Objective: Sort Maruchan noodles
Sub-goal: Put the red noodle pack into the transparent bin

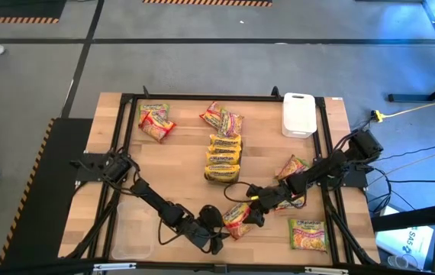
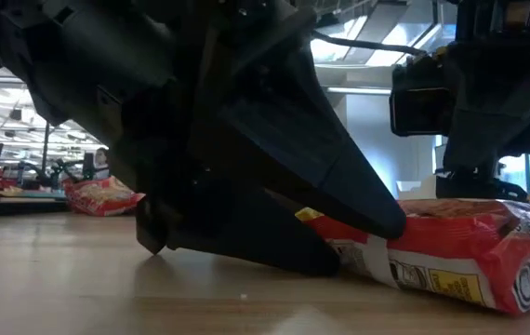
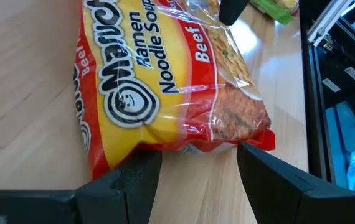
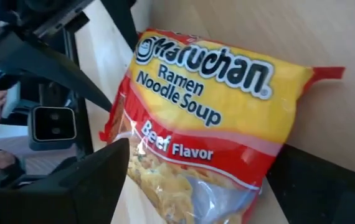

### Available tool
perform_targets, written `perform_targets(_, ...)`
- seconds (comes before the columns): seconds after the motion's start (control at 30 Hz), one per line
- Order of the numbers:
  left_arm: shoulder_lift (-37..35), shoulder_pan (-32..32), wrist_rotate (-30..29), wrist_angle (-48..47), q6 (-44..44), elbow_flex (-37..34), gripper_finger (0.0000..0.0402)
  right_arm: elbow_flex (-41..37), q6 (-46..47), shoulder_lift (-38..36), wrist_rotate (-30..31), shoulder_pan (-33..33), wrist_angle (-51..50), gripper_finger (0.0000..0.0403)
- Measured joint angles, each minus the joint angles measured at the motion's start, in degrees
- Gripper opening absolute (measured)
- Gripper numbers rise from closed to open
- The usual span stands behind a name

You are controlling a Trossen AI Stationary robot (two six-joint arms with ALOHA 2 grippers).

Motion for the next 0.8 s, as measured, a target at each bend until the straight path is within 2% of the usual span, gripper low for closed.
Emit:
perform_targets(0.4, 0.0, 0.0, -0.01, 0.07, 1.86, 0.0, 0.0208, 0.52, -1.09, -0.07, 0.38, 0.04, 8.23, 0.031)
perform_targets(0.8, 0.07, 0.17, -1.18, 0.23, 3.05, 0.0, 0.0208, 2.04, -4.32, -0.13, 1.92, 0.07, 2.1, 0.0282)
